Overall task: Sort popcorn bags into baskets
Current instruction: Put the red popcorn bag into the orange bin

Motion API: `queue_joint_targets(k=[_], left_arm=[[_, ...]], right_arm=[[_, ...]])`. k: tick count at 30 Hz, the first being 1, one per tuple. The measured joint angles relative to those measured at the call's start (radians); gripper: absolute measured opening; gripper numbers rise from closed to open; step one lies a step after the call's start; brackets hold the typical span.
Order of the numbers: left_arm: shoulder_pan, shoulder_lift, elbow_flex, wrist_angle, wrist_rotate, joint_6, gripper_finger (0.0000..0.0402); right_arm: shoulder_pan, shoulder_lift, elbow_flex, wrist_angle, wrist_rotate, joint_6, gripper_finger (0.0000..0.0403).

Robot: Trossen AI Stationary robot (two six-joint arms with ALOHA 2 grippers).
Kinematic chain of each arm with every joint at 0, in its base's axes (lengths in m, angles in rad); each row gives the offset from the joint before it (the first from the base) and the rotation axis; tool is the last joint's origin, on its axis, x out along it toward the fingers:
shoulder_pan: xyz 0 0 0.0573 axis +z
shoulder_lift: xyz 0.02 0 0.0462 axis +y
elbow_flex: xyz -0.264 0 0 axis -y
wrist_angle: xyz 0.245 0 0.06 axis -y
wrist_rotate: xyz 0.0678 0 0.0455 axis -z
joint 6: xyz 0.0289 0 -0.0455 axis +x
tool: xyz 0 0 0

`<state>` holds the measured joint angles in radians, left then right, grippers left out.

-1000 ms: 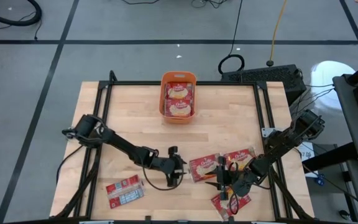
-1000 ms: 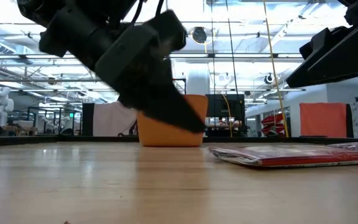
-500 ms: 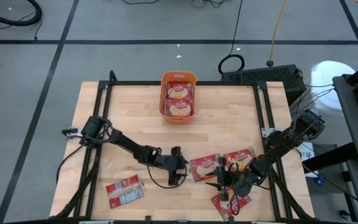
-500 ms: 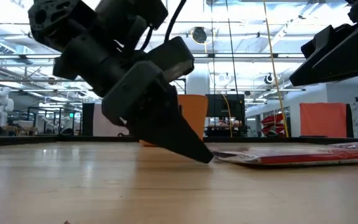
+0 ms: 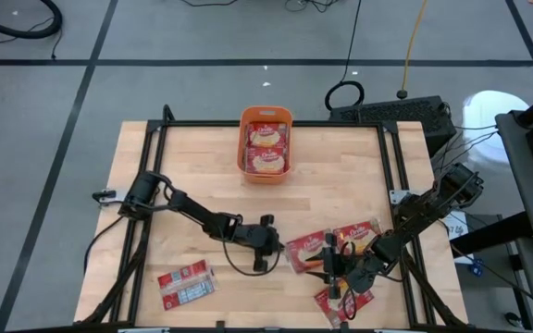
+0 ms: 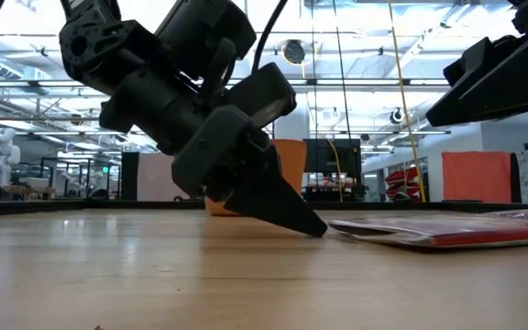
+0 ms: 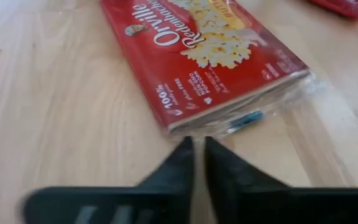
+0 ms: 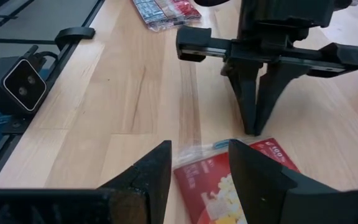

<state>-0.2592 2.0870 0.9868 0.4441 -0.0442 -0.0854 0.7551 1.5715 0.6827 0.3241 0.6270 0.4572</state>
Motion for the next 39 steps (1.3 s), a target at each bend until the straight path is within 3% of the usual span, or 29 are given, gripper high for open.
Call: queue_joint_targets(k=[3, 9, 18, 25, 31, 39], left_arm=[[0.006, 0.001, -0.001, 0.018, 0.007, 0.000, 0.0010], [0.013, -0.008, -0.002, 0.007, 0.009, -0.065, 0.0042], [-0.033, -0.073, -0.004, -0.021, -0.142, -0.050, 0.0179], [-0.031, -0.018, -0.005, 0.025, -0.165, -0.040, 0.0267], [-0.012, 0.040, -0.002, 0.121, -0.127, -0.050, 0.0268], [0.039, 0.043, -0.002, 0.165, 0.048, -0.025, 0.0225]], right_arm=[[0.000, 0.000, 0.000, 0.000, 0.000, 0.001, 0.0150], [0.000, 0.000, 0.000, 0.000, 0.000, 0.002, 0.0150], [0.000, 0.000, 0.000, -0.002, 0.000, 0.001, 0.0150], [0.000, 0.000, 0.000, -0.001, 0.000, 0.001, 0.0150], [0.002, 0.000, 0.000, -0.003, 0.000, -0.006, 0.0150], [0.002, 0.000, 0.000, -0.003, 0.000, -0.009, 0.0150]])
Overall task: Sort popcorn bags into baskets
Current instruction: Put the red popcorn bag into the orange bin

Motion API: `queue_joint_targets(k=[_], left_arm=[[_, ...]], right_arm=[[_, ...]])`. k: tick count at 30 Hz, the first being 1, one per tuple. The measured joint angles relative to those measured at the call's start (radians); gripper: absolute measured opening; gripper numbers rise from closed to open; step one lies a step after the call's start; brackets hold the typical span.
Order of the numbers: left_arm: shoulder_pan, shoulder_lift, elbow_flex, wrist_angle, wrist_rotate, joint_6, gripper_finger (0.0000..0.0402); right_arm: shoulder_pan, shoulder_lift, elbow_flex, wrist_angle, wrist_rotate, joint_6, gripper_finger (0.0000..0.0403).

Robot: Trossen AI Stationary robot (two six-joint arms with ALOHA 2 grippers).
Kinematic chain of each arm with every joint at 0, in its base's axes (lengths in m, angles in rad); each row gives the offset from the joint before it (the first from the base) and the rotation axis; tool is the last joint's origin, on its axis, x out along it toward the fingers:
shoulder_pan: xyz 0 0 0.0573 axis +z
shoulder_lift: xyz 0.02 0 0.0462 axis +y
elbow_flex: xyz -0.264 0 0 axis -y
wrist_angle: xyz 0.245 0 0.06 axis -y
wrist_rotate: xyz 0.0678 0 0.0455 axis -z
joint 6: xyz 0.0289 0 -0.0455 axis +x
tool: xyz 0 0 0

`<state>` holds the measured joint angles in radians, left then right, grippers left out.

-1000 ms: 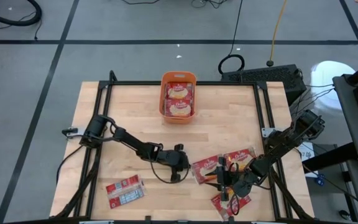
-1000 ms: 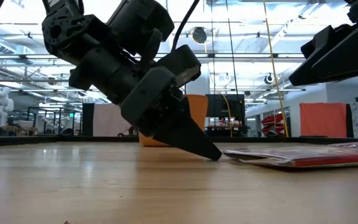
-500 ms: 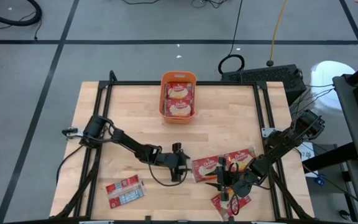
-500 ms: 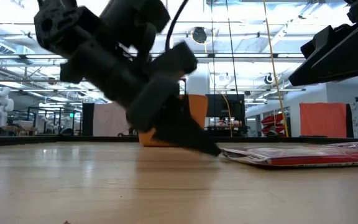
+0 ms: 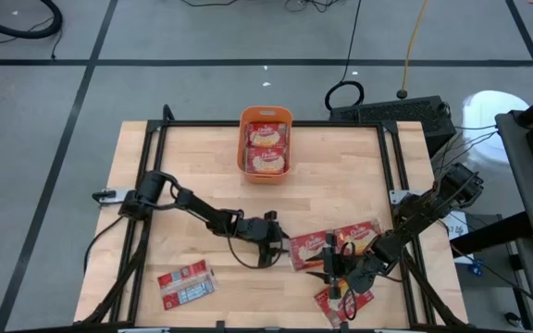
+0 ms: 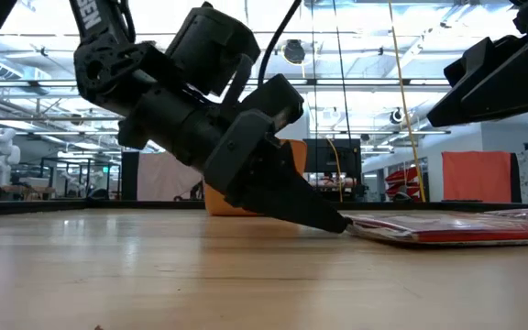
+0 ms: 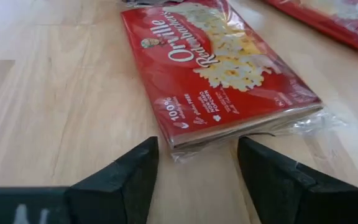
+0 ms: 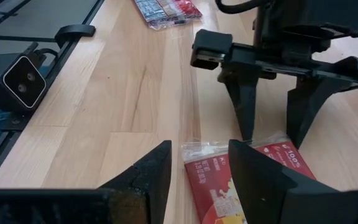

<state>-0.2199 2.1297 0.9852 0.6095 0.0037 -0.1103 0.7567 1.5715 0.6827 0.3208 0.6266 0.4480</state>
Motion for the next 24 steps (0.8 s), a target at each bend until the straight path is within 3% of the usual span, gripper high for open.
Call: queue_joint_targets(k=[5, 12, 24], left_arm=[[0.018, 0.000, 0.000, -0.006, 0.025, -0.023, 0.0169], [0.012, -0.001, 0.000, -0.015, 0.014, 0.021, 0.0020], [-0.055, -0.105, 0.000, -0.116, -0.129, 0.222, 0.0003]], right_arm=[[0.000, 0.000, 0.000, 0.000, 0.000, 0.002, 0.0150], [0.000, 0.000, 0.000, 0.001, 0.000, 0.003, 0.0150], [-0.042, -0.037, 0.000, 0.002, 0.051, 0.026, 0.0150]])
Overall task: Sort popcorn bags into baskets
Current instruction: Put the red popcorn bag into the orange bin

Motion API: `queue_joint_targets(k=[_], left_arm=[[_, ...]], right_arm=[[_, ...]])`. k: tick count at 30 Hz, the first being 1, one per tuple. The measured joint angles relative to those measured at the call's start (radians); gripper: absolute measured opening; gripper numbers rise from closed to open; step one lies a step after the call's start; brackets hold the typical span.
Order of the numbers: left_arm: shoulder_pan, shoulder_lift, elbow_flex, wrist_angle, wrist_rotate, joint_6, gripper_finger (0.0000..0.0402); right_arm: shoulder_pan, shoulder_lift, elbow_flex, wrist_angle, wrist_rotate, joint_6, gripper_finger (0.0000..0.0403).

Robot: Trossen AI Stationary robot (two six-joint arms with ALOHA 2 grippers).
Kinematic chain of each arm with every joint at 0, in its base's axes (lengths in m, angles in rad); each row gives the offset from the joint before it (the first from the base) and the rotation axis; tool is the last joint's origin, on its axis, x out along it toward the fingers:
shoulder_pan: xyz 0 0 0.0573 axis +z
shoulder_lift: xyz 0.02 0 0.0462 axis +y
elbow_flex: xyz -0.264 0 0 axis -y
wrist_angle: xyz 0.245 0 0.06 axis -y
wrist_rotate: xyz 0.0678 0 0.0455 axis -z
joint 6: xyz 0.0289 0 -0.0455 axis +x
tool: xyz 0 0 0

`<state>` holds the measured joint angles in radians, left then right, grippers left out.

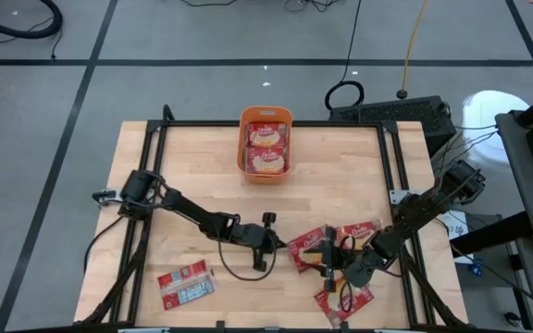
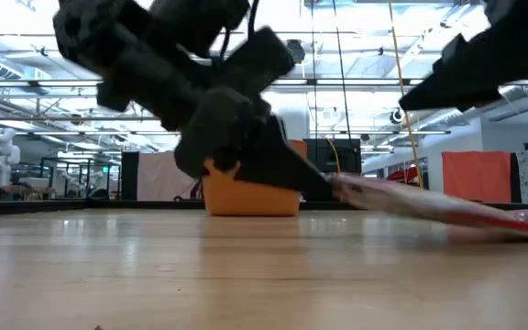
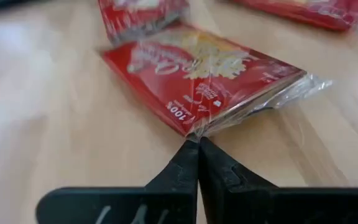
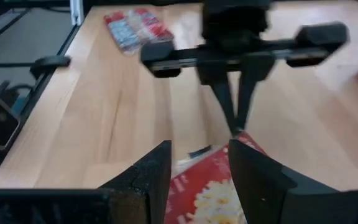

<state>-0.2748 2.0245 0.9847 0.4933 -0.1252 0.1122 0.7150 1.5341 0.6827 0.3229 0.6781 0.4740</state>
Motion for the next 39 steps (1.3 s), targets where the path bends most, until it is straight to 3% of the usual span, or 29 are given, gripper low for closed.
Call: queue_joint_targets(k=[7, 11, 16, 21, 25, 29, 39], left_arm=[[-0.058, -0.075, -0.001, -0.095, -0.104, 0.168, 0.0002], [-0.092, -0.094, 0.000, -0.103, -0.134, 0.275, 0.0001], [-0.121, -0.096, 0.000, -0.099, -0.164, 0.402, 0.0001], [-0.132, -0.096, 0.000, -0.096, -0.174, 0.461, 0.0001], [-0.141, -0.096, 0.001, -0.074, -0.192, 0.543, 0.0001], [-0.142, -0.096, 0.001, -0.077, -0.191, 0.567, 0.0001], [-0.141, -0.096, 0.000, -0.029, -0.217, 0.647, 0.0001]], right_arm=[[-0.061, -0.135, 0.002, -0.082, -0.056, -0.017, 0.0150], [-0.108, -0.210, 0.048, -0.263, -0.090, -0.018, 0.0157], [-0.179, -0.232, 0.176, -0.517, -0.198, -0.080, 0.0195], [-0.273, -0.221, 0.280, -0.702, -0.393, -0.153, 0.0237], [-0.342, -0.221, 0.303, -0.733, -0.543, -0.249, 0.0262], [-0.408, -0.214, 0.313, -0.763, -0.629, -0.291, 0.0278], [-0.493, 0.001, 0.314, -0.761, -0.911, -0.267, 0.0282]])
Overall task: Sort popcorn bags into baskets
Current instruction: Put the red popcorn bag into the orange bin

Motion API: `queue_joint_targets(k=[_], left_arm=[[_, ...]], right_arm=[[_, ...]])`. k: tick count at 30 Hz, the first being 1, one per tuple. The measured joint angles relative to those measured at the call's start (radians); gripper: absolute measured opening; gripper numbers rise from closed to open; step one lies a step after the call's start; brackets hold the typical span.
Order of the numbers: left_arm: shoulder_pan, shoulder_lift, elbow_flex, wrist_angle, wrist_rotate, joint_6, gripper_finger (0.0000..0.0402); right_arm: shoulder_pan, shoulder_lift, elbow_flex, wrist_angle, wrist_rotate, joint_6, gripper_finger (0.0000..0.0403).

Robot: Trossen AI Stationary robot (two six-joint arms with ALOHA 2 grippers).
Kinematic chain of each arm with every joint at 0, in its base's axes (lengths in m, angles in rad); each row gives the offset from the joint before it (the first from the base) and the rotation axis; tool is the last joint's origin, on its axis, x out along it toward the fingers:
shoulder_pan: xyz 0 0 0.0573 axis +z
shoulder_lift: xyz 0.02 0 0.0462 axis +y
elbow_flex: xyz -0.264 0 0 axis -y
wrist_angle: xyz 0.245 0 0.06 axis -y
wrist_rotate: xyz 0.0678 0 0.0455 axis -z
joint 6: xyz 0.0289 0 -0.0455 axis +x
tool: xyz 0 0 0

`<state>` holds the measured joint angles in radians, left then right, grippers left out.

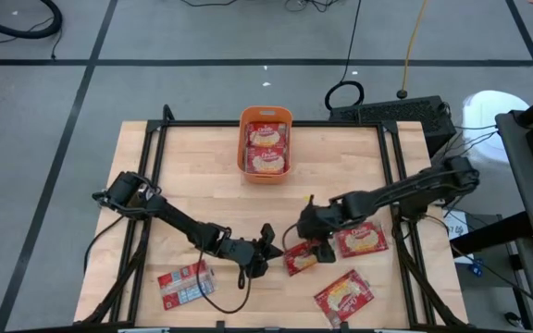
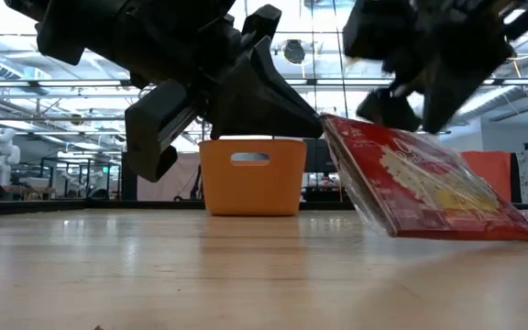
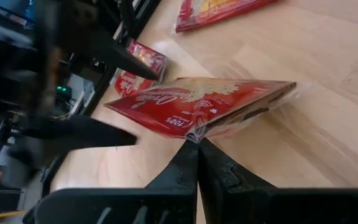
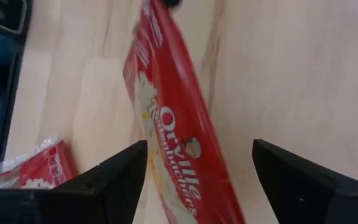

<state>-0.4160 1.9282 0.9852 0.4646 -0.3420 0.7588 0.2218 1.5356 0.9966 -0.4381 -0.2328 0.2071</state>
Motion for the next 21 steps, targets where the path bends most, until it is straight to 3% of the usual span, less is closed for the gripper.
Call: queue_joint_targets(k=[8, 16, 21], left_arm=[[0.001, 0.000, 0.000, 0.002, -0.025, -0.008, 0.0001], [0.004, 0.000, 0.000, -0.014, -0.158, -0.142, 0.0024], [-0.013, -0.001, 0.000, -0.002, -0.298, -0.197, 0.0062]], right_arm=[[-0.020, 0.086, -0.001, 0.008, -0.087, 0.016, 0.0229], [-0.018, 0.066, -0.001, 0.024, -0.078, -0.008, 0.0095], [-0.017, 0.061, -0.001, 0.029, -0.058, 0.014, 0.0020]])
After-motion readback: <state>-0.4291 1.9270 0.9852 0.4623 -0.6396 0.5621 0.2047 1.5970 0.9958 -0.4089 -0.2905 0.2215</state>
